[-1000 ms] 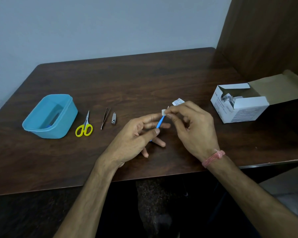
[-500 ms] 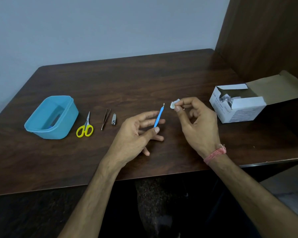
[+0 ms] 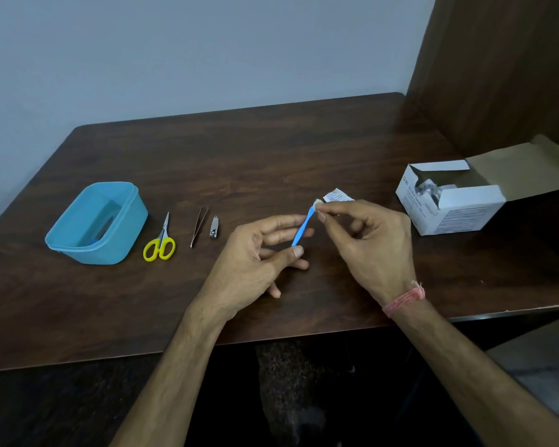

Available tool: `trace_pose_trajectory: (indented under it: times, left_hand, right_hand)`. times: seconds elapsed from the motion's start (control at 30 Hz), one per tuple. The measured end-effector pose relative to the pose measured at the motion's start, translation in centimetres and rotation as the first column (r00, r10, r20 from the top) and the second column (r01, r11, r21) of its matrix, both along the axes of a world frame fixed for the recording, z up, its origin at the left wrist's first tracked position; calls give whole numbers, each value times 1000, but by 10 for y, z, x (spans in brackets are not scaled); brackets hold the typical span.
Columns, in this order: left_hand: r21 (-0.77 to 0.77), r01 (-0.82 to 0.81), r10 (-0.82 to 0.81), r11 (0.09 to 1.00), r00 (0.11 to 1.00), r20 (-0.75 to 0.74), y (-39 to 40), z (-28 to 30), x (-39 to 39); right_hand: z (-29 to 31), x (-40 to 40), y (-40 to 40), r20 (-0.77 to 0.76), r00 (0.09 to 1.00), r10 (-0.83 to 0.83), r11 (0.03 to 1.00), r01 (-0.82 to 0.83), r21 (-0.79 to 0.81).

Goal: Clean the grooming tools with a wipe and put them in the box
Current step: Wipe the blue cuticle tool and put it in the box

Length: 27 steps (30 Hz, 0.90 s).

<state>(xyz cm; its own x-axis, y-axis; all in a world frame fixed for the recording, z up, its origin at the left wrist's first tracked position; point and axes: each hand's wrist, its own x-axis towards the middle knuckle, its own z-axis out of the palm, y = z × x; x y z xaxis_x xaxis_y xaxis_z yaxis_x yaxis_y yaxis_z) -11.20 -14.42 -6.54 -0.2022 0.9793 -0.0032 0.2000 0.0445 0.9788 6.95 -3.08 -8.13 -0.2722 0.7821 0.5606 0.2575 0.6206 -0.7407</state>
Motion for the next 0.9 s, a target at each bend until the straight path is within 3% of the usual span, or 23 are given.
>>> trace_pose_trajectory:
  times: [0.2, 0.37, 0.73, 0.9]
  left_hand:
    - [-7, -29, 29, 1000, 1000, 0, 1, -2, 3]
    - [-7, -9, 9, 1000, 1000, -3, 0, -2, 3]
    - [-44, 18, -16, 999, 999, 34, 2, 1, 4]
    - [-21, 0, 0, 1000, 1000, 18, 0, -2, 3]
  right_hand:
    - [-6, -3, -12, 173, 984, -45, 975, 5, 223]
    - [-6, -2, -11, 123, 980, -154, 970, 127, 207]
    - [-6, 0, -12, 145, 988, -50, 972, 15, 233]
    - [-6, -1, -10, 130, 987, -99, 973, 68, 222]
